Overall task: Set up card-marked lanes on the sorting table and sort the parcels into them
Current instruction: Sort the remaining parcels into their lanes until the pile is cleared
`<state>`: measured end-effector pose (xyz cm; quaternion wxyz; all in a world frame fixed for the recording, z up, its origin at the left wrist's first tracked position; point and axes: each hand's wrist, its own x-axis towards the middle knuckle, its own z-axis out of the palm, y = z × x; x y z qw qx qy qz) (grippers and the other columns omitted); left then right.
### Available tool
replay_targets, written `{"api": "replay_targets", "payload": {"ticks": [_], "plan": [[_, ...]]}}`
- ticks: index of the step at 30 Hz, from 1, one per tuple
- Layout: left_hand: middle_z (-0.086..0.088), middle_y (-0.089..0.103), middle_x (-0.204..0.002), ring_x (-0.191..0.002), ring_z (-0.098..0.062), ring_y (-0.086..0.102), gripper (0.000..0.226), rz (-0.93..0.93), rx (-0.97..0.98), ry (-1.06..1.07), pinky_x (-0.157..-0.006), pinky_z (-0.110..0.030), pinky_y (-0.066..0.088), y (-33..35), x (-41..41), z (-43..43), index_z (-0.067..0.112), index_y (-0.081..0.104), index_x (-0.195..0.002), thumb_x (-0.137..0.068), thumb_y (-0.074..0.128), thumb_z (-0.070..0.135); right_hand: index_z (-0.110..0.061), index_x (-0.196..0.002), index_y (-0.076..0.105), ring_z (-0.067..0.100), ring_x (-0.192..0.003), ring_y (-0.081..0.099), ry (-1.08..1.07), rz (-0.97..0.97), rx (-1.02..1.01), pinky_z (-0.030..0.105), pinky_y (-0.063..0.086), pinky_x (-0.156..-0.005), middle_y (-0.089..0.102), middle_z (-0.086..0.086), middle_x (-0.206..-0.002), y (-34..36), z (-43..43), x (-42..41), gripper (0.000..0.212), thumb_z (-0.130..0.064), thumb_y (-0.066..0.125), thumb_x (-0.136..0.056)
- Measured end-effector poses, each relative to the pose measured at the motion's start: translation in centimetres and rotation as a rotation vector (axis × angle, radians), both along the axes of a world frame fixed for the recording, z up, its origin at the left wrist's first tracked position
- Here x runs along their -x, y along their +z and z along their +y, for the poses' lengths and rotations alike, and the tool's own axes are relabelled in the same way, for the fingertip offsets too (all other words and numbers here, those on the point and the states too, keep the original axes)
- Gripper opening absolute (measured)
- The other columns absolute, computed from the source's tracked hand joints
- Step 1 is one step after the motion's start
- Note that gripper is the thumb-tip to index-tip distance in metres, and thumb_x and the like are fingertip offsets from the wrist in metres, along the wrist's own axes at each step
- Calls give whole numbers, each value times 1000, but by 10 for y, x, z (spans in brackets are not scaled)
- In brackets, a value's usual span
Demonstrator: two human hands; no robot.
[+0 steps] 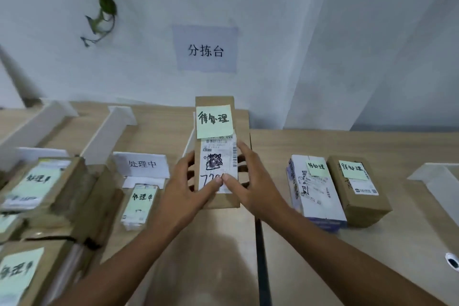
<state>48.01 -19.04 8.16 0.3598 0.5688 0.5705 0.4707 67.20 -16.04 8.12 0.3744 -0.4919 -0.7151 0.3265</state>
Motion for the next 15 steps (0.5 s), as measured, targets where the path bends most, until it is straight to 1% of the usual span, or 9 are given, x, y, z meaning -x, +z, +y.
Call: {"api": "replay_targets", "payload": {"ticks": [3,4,6,8,10,11,13,15], "plan": [[25,60,-133,-116,4,61,79,10,-77,51,-88,-30,57,47,49,-40,40,45,-142,-74,81,59,-43,-158,20,5,-132,48,72,67,-75,22,57,-90,44,-9,-142,43,-28,51,80,-41,66,-93],[25,60,-133,-116,3,61,80,19,-99,69,-88,-31,58,61,66,-54,40,45,-142,-74,81,60,-43,-159,19,3,-132,47,95,84,-98,22,57,-89,43,-10,-142,56,-38,69,81,-44,65,-91],[26,61,-131,-115,4,61,77,43,-154,101,-89,-29,57,87,102,-85,40,45,-141,-76,82,58,-44,-159,18,1,-134,47,142,118,-147,33,59,-90,42,-15,-141,80,-59,108,83,-48,63,-89],[27,62,-130,-115,4,62,73,52,-211,134,-89,-26,56,107,142,-119,40,45,-139,-78,83,54,-47,-159,17,7,-132,52,206,156,-186,40,61,-87,43,-15,-141,97,-82,151,84,-47,63,-90],[25,62,-131,-116,4,61,74,51,-253,172,-88,-27,57,124,182,-155,38,45,-140,-78,83,52,-53,-157,17,10,-130,54,258,190,-230,39,63,-83,43,-13,-141,112,-111,196,83,-44,65,-90],[26,61,-131,-116,5,60,73,57,-273,192,-87,-26,58,131,204,-174,40,45,-140,-79,83,53,-56,-156,16,9,-130,54,275,200,-246,37,63,-82,43,-16,-141,119,-126,219,84,-45,65,-89],[31,59,-131,-117,7,59,65,70,-306,216,-84,-21,57,143,248,-212,53,43,-134,-79,79,57,-61,-154,14,4,-131,52,306,209,-262,36,62,-84,40,-28,-138,130,-155,267,83,-51,63,-87],[36,56,-131,-117,9,58,57,73,-328,254,-84,-16,54,151,294,-250,59,42,-130,-82,73,60,-64,-153,12,-1,-132,49,343,203,-283,40,59,-92,36,-36,-137,139,-184,316,81,-57,60,-88]]}}
